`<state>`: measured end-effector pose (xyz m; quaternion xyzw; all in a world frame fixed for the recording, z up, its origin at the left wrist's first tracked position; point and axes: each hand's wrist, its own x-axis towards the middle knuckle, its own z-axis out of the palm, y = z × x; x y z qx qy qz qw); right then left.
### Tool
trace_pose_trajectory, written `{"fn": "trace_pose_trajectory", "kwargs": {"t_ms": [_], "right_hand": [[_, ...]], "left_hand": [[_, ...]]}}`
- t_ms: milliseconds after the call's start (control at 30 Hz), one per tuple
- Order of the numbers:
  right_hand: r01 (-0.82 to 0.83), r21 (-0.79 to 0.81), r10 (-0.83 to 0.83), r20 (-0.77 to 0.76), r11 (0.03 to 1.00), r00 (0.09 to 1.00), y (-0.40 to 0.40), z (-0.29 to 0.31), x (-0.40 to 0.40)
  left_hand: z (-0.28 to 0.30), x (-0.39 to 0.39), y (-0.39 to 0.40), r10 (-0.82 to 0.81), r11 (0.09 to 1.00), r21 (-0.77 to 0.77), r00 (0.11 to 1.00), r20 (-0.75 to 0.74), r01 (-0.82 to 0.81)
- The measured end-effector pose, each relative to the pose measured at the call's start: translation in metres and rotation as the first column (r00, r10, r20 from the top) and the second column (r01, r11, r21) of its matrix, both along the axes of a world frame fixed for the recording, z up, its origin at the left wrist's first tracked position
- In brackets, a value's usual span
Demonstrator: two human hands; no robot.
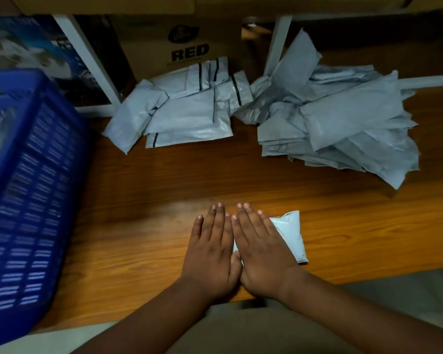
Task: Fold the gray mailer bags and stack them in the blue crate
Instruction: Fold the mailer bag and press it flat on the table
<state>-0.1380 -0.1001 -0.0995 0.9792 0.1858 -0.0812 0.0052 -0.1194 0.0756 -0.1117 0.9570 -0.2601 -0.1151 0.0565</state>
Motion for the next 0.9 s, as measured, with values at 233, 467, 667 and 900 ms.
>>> {"fn": "trace_pose_trajectory", "kwargs": {"t_ms": [233,467,667,900], "right_hand": [[-0.003,0.041,0.003,-0.017,0.999,1.000,-0.001,-0.006,0.001],[-0.025,0.064,0.026,-0.019,0.998,0.999,-0.001,-0.001,0.001],[-0.033,0.092,0.036,-0.030,0.995,0.999,-0.004,0.009,0.000],[-0.006,0.133,-0.004,0.072,0.991,0.997,-0.028,0.022,-0.017]], "left_hand": [[0.001,0.001,-0.002,0.010,1.000,0.008,1.000,-0.012,-0.010],[0.000,-0.001,-0.001,0.002,1.000,0.000,0.999,0.032,-0.002],[0.005,-0.005,-0.003,0.039,0.999,0.012,0.999,0.020,-0.039],[0.020,-0.009,-0.026,-0.045,0.973,-0.222,0.995,0.094,0.065]]}}
